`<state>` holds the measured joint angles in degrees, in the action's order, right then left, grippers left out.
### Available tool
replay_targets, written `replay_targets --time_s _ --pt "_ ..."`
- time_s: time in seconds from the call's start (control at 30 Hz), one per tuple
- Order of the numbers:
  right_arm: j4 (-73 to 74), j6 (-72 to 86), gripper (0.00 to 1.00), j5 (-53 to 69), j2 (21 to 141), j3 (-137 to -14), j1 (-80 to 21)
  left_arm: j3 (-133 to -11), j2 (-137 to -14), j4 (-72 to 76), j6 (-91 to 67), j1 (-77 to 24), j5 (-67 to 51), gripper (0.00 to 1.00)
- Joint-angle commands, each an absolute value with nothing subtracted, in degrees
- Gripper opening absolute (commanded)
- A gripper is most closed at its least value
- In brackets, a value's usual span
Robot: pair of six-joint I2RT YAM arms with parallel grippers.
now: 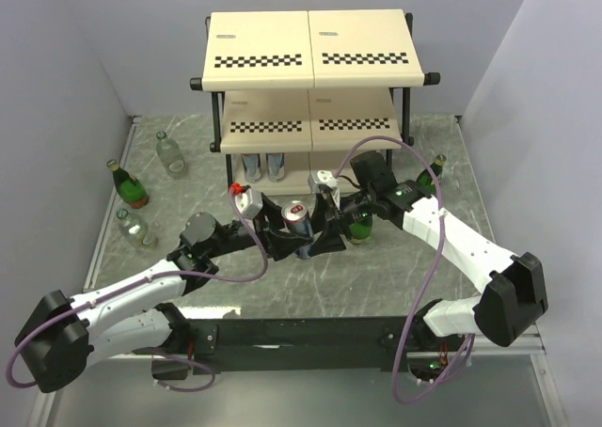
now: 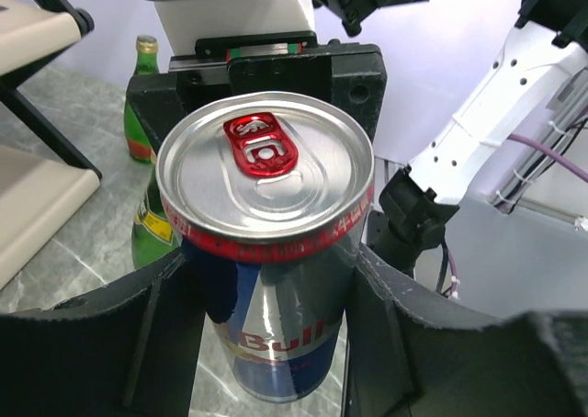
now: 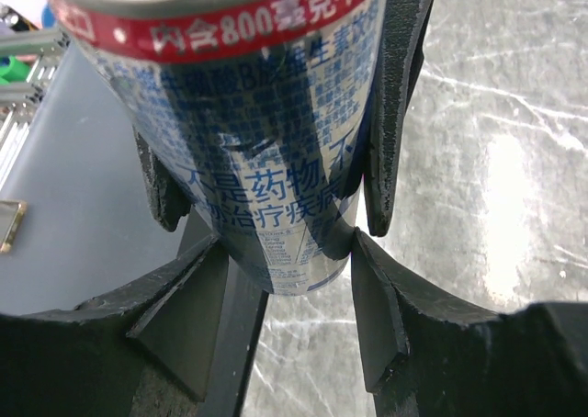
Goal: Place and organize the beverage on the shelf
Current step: Adjust the drink, then place the drink on the shelf.
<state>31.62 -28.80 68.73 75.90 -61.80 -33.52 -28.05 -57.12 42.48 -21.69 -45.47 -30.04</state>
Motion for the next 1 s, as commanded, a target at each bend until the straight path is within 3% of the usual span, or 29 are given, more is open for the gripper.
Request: replay_targets --time_s 0.0,0.2,0.37,0.47,0.7,0.97 --pt "27.26 -23.66 0.29 71.45 75.06 -60.56 -35.24 -29.09 -56.78 56.77 -21.71 -45.35 -24.00 0.01" --pt "27.60 -23.91 0.34 71.02 75.06 -60.73 -35.07 -28.21 -57.48 59.15 -22.15 -45.35 -22.94 0.01" --pt "30.22 -25.57 0.61 65.68 74.62 -62.39 -34.28 -27.34 -56.95 55.82 -19.26 -45.35 -18.74 0.01" --pt "33.65 -28.90 0.71 62.68 74.01 -64.06 -30.96 -25.06 -56.16 54.32 -17.24 -45.35 -14.87 0.01" --pt "38.84 -32.51 0.80 66.18 72.25 -65.65 -19.35 -19.25 -58.62 59.92 -14.68 -45.35 -5.47 0.00" --pt "32.88 -27.51 0.82 65.38 66.10 -63.37 -13.63 -20.73 -76.09 74.25 -10.55 -45.35 5.26 0.01"
